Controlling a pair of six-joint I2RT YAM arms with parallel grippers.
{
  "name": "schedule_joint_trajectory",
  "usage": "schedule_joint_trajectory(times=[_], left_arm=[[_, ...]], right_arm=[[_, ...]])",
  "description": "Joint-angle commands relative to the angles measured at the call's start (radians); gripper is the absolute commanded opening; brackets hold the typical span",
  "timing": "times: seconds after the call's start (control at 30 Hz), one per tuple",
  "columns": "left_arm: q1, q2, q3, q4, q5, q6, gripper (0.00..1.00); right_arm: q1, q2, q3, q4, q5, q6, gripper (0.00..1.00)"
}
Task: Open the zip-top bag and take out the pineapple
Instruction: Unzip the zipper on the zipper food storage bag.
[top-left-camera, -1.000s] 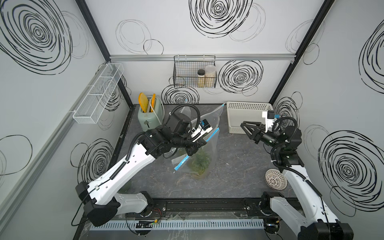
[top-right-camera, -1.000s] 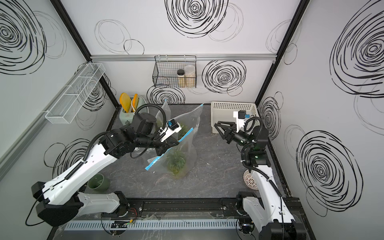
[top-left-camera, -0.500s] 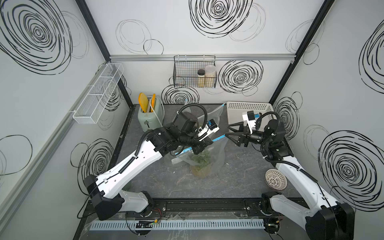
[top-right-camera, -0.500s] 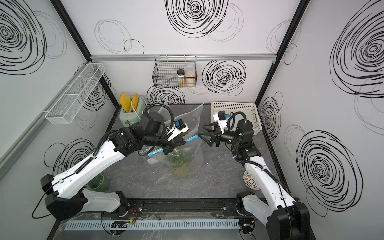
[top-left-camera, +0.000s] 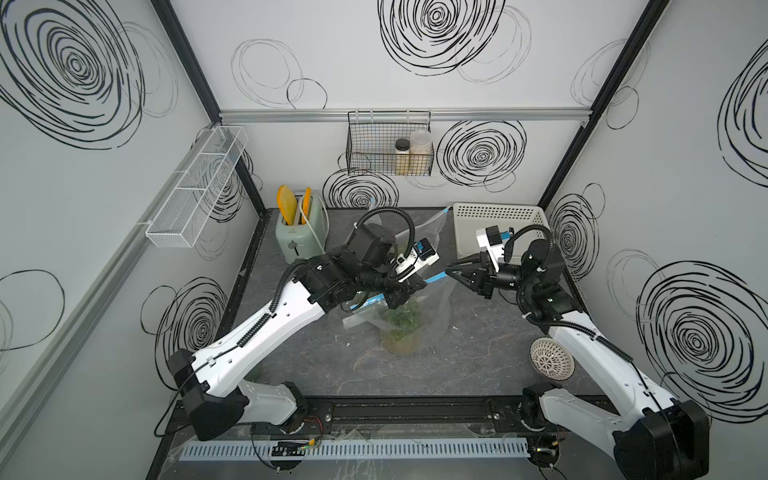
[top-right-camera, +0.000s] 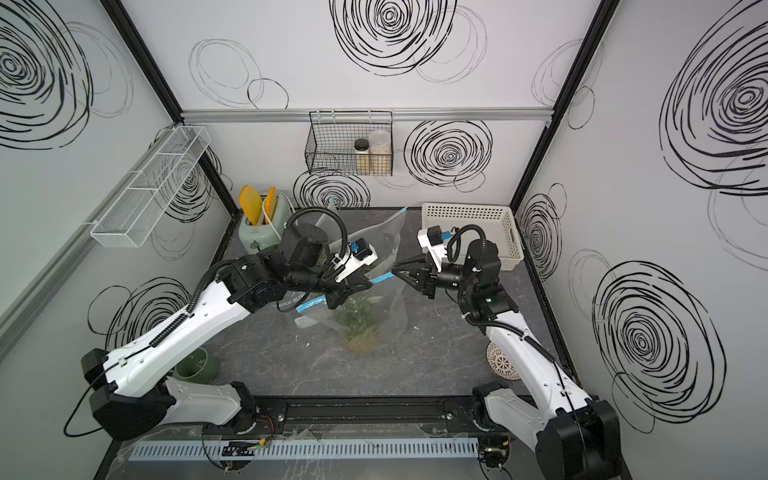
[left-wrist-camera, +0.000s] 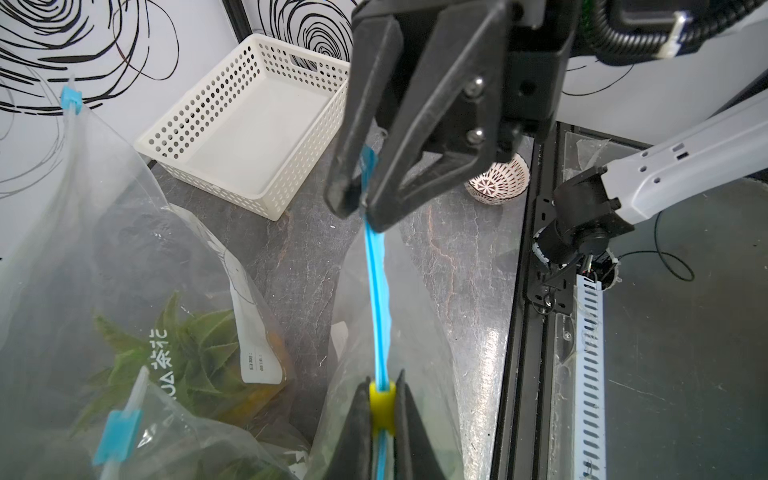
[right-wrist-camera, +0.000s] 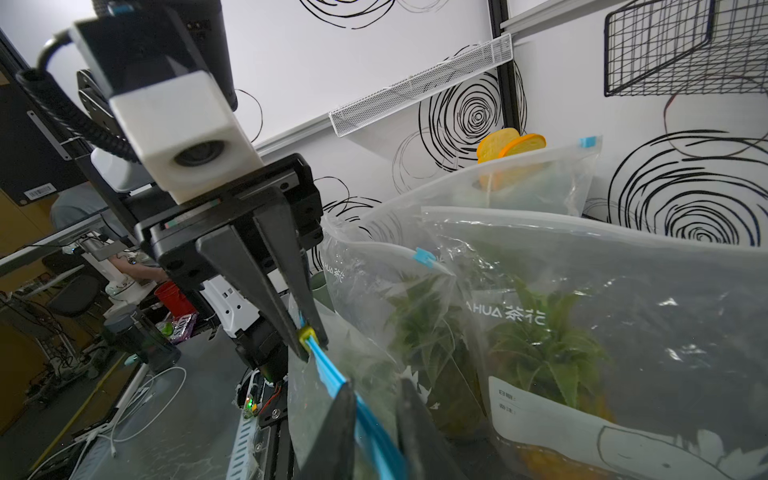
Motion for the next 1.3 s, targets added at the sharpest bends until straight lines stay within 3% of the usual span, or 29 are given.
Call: schedule_joint_trajectory(times=[0.0,0.37,0.7,1.0,1.27], left_arm=[[-0.006,-0.007,0.011,0.083,0.015,0.002,0.0],[0.005,-0.04,-0.007,0.061,-0.03,-0.007,0.0],[0.018,-0.048,-0.012,0.031,-0.054,-0.006,0.02],[0.02,-0.067,-0.01,-0.055,-0.08,0.0,0.03],[0.019,-0.17,-0.063,-0.148,-0.122,-0.053,0.02]], right_arm=[[0.005,-0.008,0.016,-0.012,0.026,-0.014,0.0],[-0.021,-0.045,0.055,-0.128,0.21,-0.066,0.0],[-0.181,-0.073,0.047,-0.136,0.216,-0.029,0.0],[-0.246,-0.055,0.052,-0.147,0.285,-0.011,0.0],[-0.292,-0.034,0.061,-0.129,0.29,0.012,0.0]])
